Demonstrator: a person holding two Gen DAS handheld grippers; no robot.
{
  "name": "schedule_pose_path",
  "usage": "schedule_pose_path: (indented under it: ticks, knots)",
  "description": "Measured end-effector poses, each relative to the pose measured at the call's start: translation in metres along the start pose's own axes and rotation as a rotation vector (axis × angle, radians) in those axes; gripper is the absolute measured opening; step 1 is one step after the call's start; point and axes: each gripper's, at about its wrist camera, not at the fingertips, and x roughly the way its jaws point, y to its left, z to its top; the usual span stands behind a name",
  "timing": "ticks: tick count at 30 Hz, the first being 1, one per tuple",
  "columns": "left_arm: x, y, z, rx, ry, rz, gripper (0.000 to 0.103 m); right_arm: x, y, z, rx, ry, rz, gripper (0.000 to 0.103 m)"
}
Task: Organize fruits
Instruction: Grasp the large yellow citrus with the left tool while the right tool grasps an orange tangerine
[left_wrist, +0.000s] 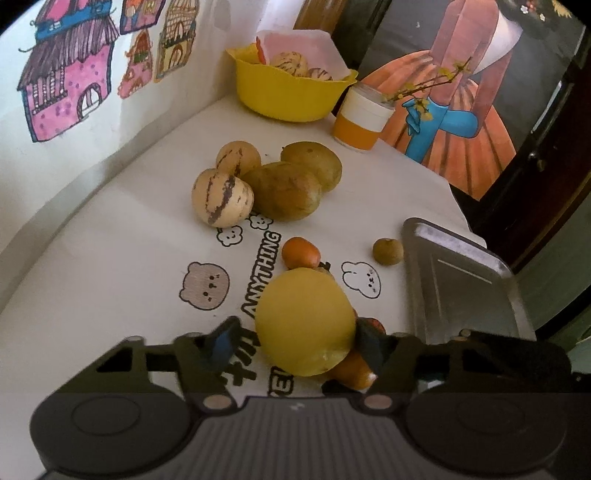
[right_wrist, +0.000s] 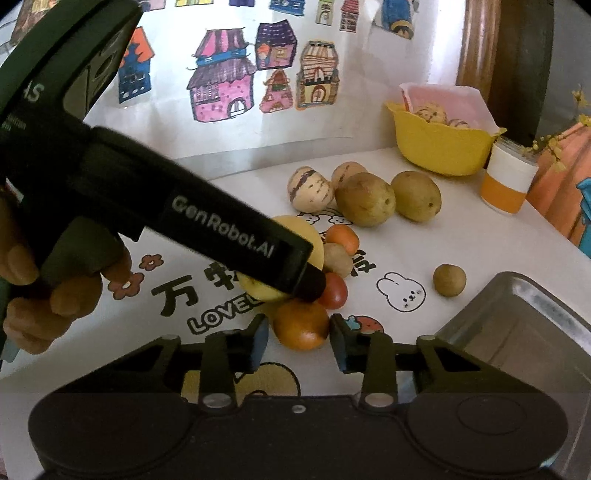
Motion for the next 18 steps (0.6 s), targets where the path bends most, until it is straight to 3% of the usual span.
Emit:
schedule_pose_path:
  ticks: [2,9,14,18]
  knots:
    - [0.001,0.0,0.001,-0.006,0.011,-0.017,0.06,0.0,-0.001,-0.001,0.013,-0.001,0.004,0.035]
    - [-0.006,0.001,-0.005,-0.032,0.009,0.0,0.06,-0.011,0.003,-0.005,0.026,-0.026,0.02,0.034]
    - [-0.02,-0.003,-0.008,-0.012,0.038,0.008,0.06,-0.042,0.0,-0.012,0.014,-0.05,0.047,0.034]
    - [-0.028,-0.017,0.003,0.006,0.035,-0.025,0.06,-0.072,-0.021,-0.016,0.042,-0.076,0.012,0.034]
